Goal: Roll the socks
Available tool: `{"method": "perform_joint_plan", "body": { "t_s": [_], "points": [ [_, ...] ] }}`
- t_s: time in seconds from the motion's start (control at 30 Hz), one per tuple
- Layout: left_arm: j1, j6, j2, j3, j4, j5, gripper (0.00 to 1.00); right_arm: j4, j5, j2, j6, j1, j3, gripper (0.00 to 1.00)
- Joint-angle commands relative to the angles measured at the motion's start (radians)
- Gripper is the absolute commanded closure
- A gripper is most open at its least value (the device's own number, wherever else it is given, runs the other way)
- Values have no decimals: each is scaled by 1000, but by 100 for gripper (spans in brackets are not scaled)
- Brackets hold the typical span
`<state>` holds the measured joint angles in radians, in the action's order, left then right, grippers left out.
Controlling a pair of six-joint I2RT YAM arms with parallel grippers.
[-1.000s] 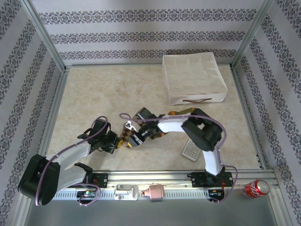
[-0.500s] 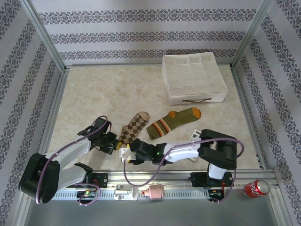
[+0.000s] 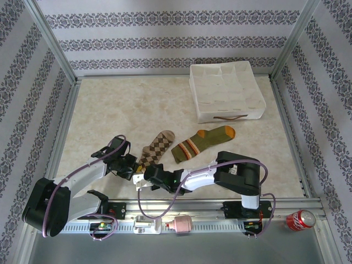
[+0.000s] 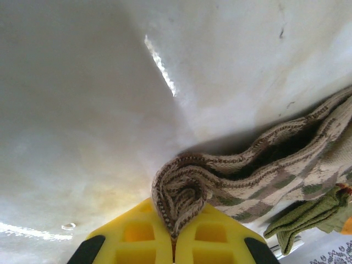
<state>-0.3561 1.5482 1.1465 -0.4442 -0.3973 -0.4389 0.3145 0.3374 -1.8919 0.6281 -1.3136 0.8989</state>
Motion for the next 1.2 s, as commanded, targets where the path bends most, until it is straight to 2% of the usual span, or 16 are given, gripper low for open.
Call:
{"method": "perform_joint_plan", "body": {
  "t_s": [0.0,0.13,0.17,0.2,0.33,0.47,0.53,0.63,0.7,0.87,1.17],
  "points": [
    [6,1,4,13,-101,19,100,-37,22,-35,-56,7,29,85],
    [6,3,-12,14,-99,18,100,-93,-42,-26,-125,37,15,100],
    [7,3,-22,12,-98,19,100,-115,-84,-19,-150,49,12,100],
    [9,3,-35,10,-97,24,96,-137,-129,-10,-172,63,11,100],
    [21,16,-126,7,-88,49,65,-221,-330,7,-258,119,9,100],
    [51,26,-195,13,-107,43,41,-276,-523,1,-352,184,15,100],
    [64,21,-220,18,-130,40,33,-284,-615,-5,-389,217,15,100],
    [72,22,-252,36,-143,36,32,-297,-709,-16,-427,255,22,100],
    [73,22,-277,50,-126,36,35,-307,-758,-26,-451,277,33,100],
    [74,10,-298,91,27,7,47,-341,-871,-82,-536,346,68,100],
    [67,0,-235,139,200,-32,53,-394,-983,-164,-625,422,109,100]
  ]
}}
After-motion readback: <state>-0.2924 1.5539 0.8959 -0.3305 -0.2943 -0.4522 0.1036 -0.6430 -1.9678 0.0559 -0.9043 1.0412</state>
